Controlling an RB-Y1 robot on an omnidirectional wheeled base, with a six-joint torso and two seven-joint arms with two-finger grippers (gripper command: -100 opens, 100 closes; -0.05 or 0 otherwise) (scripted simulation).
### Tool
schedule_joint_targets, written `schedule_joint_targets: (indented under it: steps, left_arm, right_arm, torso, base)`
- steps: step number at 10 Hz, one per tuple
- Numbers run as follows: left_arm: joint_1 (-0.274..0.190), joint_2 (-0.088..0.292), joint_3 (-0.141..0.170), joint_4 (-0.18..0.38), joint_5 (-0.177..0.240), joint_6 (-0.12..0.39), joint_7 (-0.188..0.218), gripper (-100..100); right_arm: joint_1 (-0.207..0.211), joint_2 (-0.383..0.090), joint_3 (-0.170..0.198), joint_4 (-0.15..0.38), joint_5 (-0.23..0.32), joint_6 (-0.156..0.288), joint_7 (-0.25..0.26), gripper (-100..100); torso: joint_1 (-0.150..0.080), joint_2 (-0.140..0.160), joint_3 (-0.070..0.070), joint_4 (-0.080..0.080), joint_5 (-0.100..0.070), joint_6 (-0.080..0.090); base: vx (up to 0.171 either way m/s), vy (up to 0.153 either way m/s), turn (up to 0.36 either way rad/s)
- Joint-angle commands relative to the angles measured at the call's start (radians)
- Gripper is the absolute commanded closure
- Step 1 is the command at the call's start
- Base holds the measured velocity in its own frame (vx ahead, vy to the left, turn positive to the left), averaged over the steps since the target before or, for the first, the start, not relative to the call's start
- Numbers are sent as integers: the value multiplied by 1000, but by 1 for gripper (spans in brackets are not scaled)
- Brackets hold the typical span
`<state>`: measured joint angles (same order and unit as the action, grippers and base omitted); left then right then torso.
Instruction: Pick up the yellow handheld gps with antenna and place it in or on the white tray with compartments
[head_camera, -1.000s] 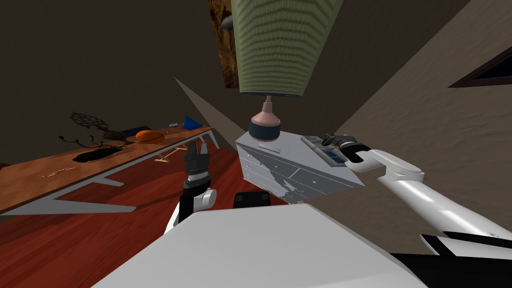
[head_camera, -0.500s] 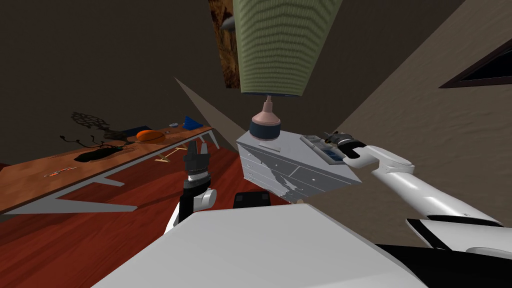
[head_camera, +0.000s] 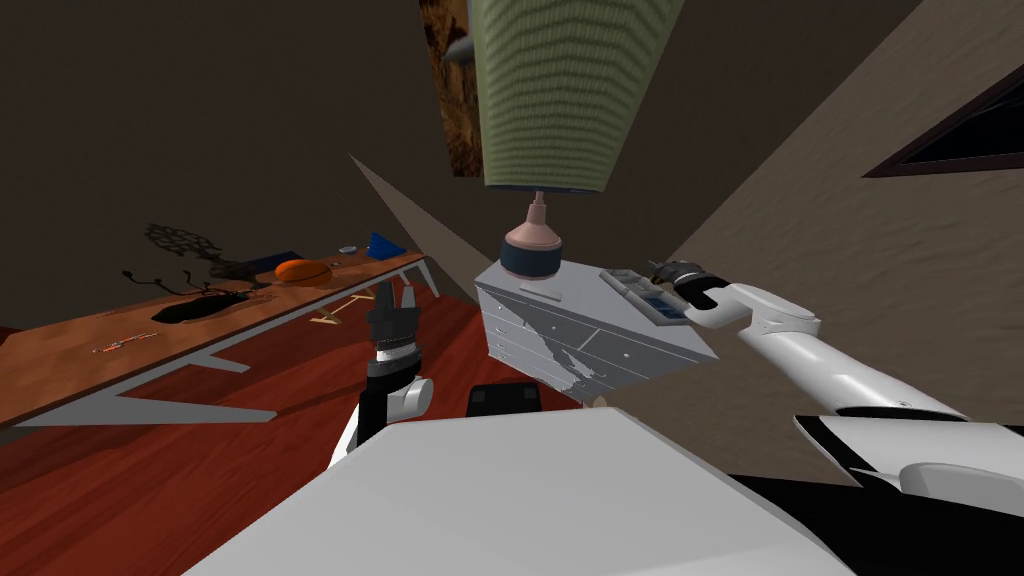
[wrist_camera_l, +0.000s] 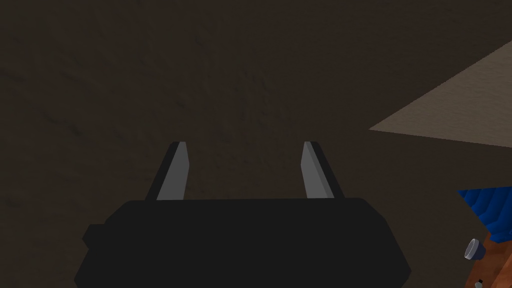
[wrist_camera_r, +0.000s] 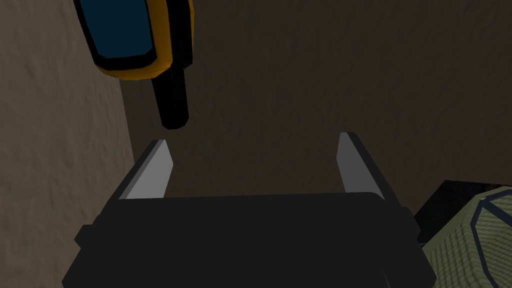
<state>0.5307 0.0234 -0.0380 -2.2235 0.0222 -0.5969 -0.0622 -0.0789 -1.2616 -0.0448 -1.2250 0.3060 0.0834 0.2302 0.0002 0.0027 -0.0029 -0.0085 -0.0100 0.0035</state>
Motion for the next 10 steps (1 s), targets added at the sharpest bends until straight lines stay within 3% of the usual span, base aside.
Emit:
schedule_joint_targets:
  steps: [1,2,3,5,6,8,9,10]
  left_arm:
    - [0,0,0,0,0,0,0,0]
    - [0,0,0,0,0,0,0,0]
    - [0,0,0,0,0,0,0,0]
    - [0,0,0,0,0,0,0,0]
    - [0,0,0,0,0,0,0,0]
    - [0,0,0,0,0,0,0,0]
    - [0,0,0,0,0,0,0,0]
    - [0,0,0,0,0,0,0,0]
  right_arm:
    - [-50,-9,44,50,-4,-14,-1,-100]
    - [-75,-9,44,61,-4,-14,-1,-100]
    - [-107,-26,90,98,-13,-43,-3,-100]
    - [-157,-26,105,136,-13,-43,-3,-100]
    - [-195,-44,151,179,-21,-71,-5,-100]
    - [-239,-44,166,210,-21,-71,-5,-100]
    - [-273,-62,208,251,-29,-100,-8,-100]
    - [-306,-62,227,283,-29,-100,-8,-100]
  torso:
    - [0,0,0,0,0,0]
    - [0,0,0,0,0,0]
    - [0,-1,0,0,0,0]
    - [1,0,0,0,0,0]
    - [0,-1,0,0,0,0]
    - [1,0,0,0,0,0]
    - [0,-1,0,0,0,0]
    - [0,0,0,0,0,0]
  base:
    - [-44,25,-12]
    - [-20,14,-1]
    - [-34,24,-13]
    - [-25,28,-8]
    - [-31,26,-11]
    - [-28,23,-8]
    - [-38,25,-16]
    - [-37,26,-12]
